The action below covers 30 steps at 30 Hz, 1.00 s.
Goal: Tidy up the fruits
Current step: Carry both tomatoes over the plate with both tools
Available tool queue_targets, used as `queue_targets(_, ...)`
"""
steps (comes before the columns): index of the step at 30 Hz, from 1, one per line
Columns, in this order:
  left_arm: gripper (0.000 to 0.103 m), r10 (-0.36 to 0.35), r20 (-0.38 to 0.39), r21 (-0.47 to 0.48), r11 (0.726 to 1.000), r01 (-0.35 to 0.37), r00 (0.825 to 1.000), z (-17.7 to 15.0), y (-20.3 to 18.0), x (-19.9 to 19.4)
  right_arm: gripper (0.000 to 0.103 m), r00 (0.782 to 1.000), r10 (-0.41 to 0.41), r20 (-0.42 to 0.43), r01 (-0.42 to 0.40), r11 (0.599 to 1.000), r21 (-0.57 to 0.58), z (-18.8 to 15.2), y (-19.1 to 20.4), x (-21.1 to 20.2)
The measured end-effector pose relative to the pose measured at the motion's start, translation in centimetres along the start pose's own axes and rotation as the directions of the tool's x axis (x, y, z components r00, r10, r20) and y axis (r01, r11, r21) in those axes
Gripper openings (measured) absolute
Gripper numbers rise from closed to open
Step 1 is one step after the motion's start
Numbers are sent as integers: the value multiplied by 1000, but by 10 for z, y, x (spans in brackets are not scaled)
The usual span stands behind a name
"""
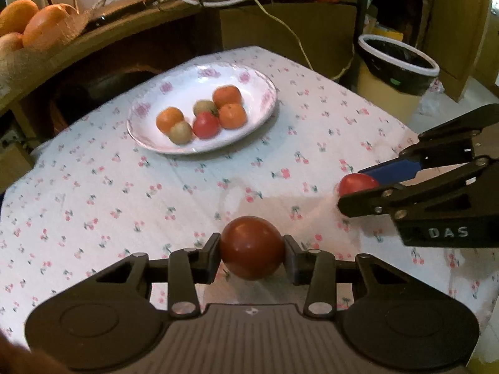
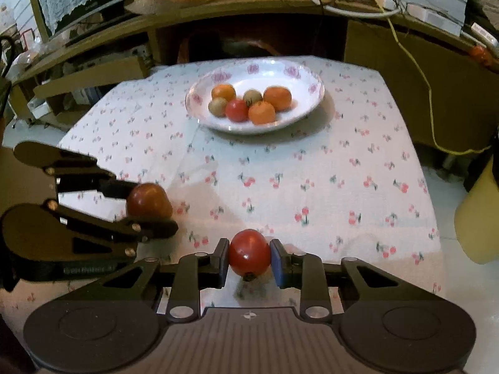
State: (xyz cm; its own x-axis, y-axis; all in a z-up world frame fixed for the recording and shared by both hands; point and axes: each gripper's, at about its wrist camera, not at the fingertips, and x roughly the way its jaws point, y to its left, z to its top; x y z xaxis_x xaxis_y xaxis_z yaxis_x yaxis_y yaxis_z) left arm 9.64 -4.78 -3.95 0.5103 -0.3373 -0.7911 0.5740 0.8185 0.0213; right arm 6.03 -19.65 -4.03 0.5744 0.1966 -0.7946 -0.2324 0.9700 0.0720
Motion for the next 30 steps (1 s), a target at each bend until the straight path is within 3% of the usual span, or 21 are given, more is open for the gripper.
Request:
queue_targets(17,46,142,102,-62,989,-136,985,64,48,17,28,993,-8,116,11,1000,-22,84,-4,30)
queue_targets(30,46,166,121,-76,985,-158,979,99,61,46,28,988,-38,151,42,999,-23,130,-27,57)
